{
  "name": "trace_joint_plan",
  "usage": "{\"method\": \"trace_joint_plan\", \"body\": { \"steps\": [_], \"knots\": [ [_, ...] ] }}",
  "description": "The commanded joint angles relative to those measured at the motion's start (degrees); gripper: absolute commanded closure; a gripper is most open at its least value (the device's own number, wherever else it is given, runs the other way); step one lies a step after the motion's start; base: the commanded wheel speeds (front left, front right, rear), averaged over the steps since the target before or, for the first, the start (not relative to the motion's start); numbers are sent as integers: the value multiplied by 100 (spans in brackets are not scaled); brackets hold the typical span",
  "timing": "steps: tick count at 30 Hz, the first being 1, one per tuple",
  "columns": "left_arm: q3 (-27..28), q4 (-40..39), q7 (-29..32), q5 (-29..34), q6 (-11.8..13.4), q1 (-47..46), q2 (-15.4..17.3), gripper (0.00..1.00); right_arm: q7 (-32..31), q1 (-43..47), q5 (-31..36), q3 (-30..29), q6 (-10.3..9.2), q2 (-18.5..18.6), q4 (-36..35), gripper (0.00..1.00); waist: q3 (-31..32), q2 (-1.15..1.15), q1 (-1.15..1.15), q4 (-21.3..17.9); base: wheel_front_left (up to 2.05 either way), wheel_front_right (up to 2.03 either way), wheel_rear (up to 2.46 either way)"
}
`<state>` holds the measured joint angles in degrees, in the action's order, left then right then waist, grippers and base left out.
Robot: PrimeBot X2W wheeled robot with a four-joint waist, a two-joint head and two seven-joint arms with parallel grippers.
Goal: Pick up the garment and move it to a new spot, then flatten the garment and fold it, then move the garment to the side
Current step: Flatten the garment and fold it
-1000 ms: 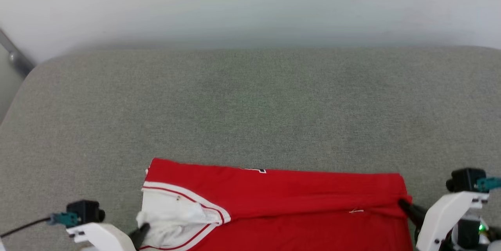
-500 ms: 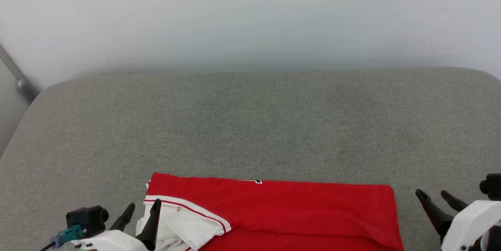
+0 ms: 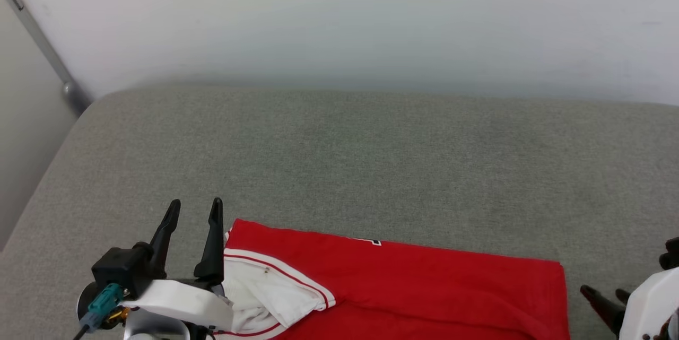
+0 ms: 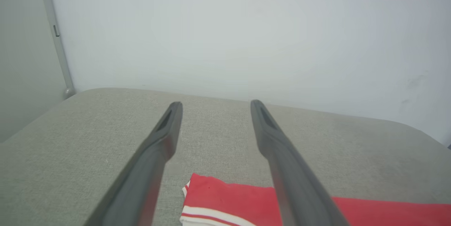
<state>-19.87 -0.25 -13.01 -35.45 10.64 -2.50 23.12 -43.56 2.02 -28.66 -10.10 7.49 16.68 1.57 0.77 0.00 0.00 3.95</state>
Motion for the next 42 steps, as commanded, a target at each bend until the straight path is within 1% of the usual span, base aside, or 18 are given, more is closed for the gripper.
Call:
{"method": "trace_joint_plan", "body": {
  "steps": [1,4,7,13,14,16,19,25,29,33,36,42],
  "knots": [
    [-21,-62,-64,86,39,-128,-72,0,-91,-56,19,30,0,-92,66,0,-168,0,0,141,0,0,0],
    [-60,-120,-134,287,63,-277,-158,0,-187,-161,16,80,0,-230,251,0,-411,0,0,285,0,0,0],
    [-104,-97,-179,465,28,-444,-228,0,-206,-292,4,162,0,-329,531,0,-613,0,0,393,0,0,0],
    [-184,15,-209,737,-73,-729,-368,0,-406,-432,-199,439,0,-467,1349,0,-862,0,0,556,0,0,0],
    [-192,29,-213,755,-90,-752,-404,0,-466,-422,-254,510,0,-509,1470,25,-869,0,0,570,0,0,0],
    [-198,61,-216,808,-116,-773,-442,0,-524,-436,-344,626,5,-572,1622,100,-869,0,0,588,0,0,0],
    [-194,111,-222,869,-145,-747,-474,0,-484,-494,-424,730,7,-545,1681,100,-819,0,0,573,0,0,0],
    [-181,159,-225,933,-149,-618,-501,0,-261,-685,-582,782,5,-249,1579,100,-646,0,0,493,0,0,0],
    [-139,243,-211,894,-99,-473,-471,0,-63,-860,-633,762,-1,-7,1416,100,-453,0,0,330,0,0,0],
    [-135,303,-135,840,-46,-364,-451,0,29,-923,-581,494,-2,206,1431,100,-316,0,0,167,0,0,0],
    [-138,279,-96,813,-15,-308,-437,0,22,-946,-529,156,-2,352,1499,100,-251,0,0,75,0,0,0],
    [-151,243,-51,779,19,-226,-406,0,-32,-863,-303,-820,-1,592,1504,100,-142,0,0,-25,0,0,0]
  ]
}}
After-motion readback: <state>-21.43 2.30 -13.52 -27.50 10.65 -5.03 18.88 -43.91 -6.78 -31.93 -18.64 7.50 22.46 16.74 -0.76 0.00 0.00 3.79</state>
